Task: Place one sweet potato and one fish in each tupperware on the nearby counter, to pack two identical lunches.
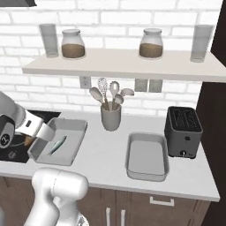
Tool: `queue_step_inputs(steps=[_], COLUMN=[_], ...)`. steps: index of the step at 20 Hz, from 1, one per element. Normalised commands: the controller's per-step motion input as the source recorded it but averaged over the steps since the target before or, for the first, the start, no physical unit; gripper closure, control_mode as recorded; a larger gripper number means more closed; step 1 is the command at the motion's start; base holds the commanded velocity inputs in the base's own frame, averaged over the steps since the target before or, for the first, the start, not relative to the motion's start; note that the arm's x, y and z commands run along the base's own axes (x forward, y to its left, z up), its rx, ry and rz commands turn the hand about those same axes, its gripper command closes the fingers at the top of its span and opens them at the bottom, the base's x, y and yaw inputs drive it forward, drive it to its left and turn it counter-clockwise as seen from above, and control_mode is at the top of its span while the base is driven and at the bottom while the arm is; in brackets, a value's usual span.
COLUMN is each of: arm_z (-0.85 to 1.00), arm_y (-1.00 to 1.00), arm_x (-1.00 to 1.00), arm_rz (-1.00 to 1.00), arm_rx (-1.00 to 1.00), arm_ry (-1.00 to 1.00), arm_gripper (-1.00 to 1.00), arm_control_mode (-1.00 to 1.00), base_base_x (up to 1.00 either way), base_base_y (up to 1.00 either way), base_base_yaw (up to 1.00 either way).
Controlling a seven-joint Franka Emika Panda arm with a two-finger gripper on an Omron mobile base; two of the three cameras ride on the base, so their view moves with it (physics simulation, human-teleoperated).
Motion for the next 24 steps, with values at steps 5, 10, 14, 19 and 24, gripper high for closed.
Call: queue_step_inputs(steps=[5,10,14,19,24], arm_z=[-0.59,-0.68,-0.55,-0.47,-0.19], arm_y=[0.19,0.14,0.03,0.12,0.51], arm_x=[0.57,0.63,0.35,0.29,0.38], arm_rz=[0.01,0.04,0.0,0.0,-0.02], arm_rx=[0.07,0.02,0.0,0.0,-0.01], arm_ry=[0.15,0.04,0.0,0.02,0.07], arm_gripper=[1.0,1.0,1.0,1.0,1.0], arm_control_mode=[-1.0,-1.0,-1.0,-1.0,-1.0], base_base_x=[0.0,0.0,0.0,0.0,0.0], base_base_y=[0.0,0.0,0.0,0.0,0.0], base_base_yaw=[0.0,0.0,0.0,0.0,0.0])
